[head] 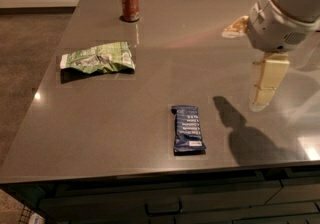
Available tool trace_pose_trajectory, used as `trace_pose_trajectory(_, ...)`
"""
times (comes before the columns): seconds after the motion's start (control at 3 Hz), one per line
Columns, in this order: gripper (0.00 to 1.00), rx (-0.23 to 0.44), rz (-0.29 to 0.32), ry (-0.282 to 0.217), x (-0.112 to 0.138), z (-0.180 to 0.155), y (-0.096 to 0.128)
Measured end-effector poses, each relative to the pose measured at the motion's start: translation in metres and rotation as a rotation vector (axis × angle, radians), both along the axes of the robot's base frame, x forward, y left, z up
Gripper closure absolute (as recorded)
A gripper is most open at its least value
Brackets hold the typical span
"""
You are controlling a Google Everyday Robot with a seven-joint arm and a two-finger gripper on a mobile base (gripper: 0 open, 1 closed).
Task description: Pick rxbar blueberry
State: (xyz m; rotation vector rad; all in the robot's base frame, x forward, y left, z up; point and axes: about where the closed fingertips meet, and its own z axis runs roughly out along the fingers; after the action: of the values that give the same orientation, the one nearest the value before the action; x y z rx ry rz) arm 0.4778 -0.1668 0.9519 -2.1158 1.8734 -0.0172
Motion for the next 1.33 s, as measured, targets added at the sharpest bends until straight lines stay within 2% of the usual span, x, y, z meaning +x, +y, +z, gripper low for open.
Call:
trace_pose_trajectory(0.33, 0.0, -0.012, 0.193, 0.0, 0.0, -0.02, 0.021)
trace_pose_trajectory(1.0, 0.0, -0.026, 0.561, -0.019, -0.026, -0.057, 0.065)
trace_pose_trajectory(1.33, 0.0, -0.052, 0.69, -0.003, -0.041, -0.074, 0.085)
